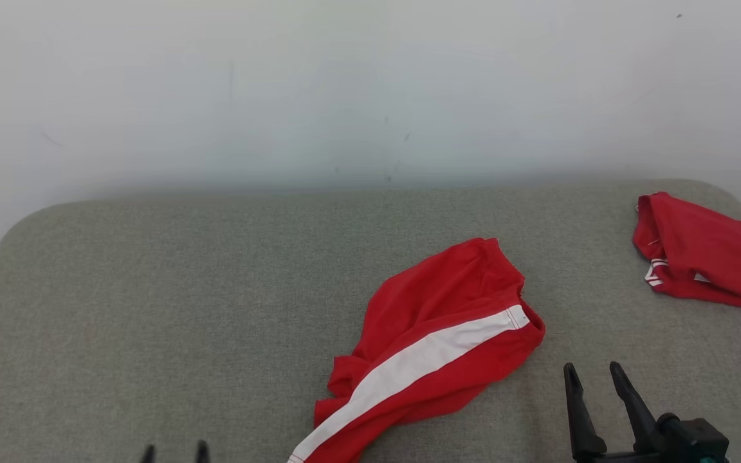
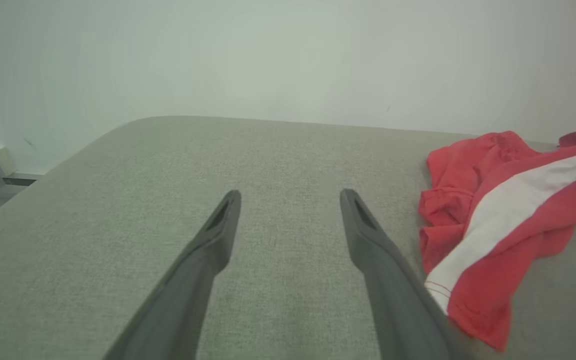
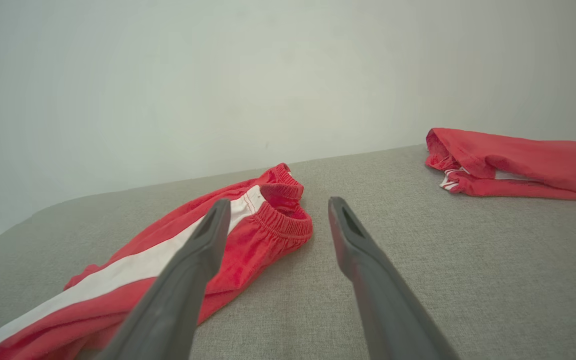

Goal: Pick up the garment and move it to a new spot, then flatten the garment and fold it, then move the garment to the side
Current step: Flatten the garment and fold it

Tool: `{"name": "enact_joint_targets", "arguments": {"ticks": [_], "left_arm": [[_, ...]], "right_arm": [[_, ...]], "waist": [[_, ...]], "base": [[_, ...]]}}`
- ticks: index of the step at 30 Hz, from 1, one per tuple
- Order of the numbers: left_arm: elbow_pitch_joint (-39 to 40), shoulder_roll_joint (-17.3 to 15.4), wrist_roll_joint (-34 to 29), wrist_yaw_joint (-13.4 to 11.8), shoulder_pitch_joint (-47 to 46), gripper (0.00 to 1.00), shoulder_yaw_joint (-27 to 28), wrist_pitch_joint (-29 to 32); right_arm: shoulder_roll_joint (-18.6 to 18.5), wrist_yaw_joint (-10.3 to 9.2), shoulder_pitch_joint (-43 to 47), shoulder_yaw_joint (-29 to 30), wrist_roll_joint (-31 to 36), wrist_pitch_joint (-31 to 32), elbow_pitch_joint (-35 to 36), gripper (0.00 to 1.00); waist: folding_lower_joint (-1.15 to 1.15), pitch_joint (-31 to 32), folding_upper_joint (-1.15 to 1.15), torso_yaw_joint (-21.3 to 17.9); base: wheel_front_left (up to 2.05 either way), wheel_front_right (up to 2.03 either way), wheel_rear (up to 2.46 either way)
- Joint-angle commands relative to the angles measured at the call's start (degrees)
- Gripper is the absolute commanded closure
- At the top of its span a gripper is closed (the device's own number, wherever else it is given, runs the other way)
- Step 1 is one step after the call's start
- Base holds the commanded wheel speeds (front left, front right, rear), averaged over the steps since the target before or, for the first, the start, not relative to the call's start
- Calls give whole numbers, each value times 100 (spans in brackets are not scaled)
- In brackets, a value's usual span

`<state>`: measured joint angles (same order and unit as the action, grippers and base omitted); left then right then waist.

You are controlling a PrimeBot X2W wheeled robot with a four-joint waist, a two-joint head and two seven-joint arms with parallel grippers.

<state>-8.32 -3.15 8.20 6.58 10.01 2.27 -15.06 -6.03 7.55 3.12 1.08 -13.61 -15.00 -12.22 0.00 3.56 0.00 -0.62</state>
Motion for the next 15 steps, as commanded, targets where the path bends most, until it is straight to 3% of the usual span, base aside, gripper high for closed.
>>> {"name": "enact_joint_targets", "arguments": {"ticks": [1,9,15], "left_arm": [[-67,22,56,33,21,0,-98,-13],[-1128,-23,771,83,-263,0,-1430,-14],[-1577,-44,1330,85,-580,0,-2089,-14]], "right_arm": [[-51,-17,-78,-24,-30,-23,-18,0],[-543,-17,-700,-453,-65,97,-565,0],[-827,-17,-1232,-708,-98,202,-967,0]], "waist": [[0,-2,0,32],[0,-114,0,170],[0,-260,0,205]], "base": [[0,0,0],[0,0,0],[0,0,0]]}}
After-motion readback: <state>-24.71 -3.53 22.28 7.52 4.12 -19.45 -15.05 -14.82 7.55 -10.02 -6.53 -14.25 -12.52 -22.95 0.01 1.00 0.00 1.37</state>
